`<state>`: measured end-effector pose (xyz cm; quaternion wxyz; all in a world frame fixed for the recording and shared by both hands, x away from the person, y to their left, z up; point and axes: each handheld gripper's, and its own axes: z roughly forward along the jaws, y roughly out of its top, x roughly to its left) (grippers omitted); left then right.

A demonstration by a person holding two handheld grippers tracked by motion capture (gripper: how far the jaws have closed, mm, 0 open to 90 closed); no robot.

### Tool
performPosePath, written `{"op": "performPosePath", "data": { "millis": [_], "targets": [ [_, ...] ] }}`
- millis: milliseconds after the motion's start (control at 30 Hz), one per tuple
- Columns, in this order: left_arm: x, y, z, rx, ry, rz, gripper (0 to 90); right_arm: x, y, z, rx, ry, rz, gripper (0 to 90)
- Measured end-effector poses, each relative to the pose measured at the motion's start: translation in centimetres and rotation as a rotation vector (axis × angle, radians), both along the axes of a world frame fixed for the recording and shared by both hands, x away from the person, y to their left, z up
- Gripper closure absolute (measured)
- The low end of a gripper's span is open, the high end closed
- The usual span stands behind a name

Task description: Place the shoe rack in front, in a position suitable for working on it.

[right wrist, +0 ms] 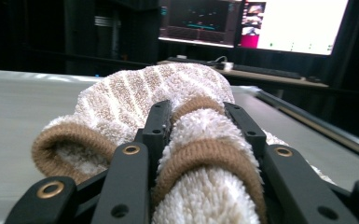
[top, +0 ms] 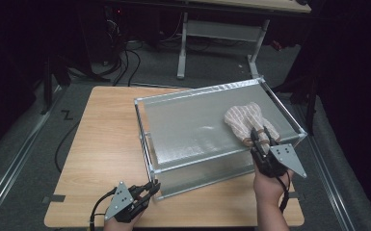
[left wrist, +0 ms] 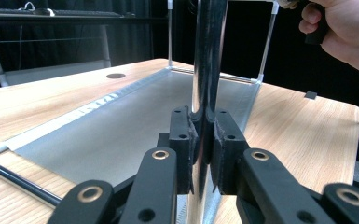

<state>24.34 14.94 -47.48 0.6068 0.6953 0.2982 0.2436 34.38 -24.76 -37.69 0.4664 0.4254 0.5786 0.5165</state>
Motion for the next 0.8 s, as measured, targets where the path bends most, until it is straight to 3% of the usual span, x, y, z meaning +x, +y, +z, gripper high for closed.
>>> {"op": "performPosePath", "data": {
  "millis": [400, 800],
  "targets": [
    [-1.2, 1.6, -0.1, -0.002, 0.001, 0.05, 80.4, 1.4, -3.5, -0.3, 0.027, -0.017, -0.093, 65.5],
    [-2.3, 2.9, -0.1, 0.003, -0.001, 0.097, 80.4, 2.5, -3.9, -0.3, 0.023, -0.014, -0.101, 65.6]
  ]
}}
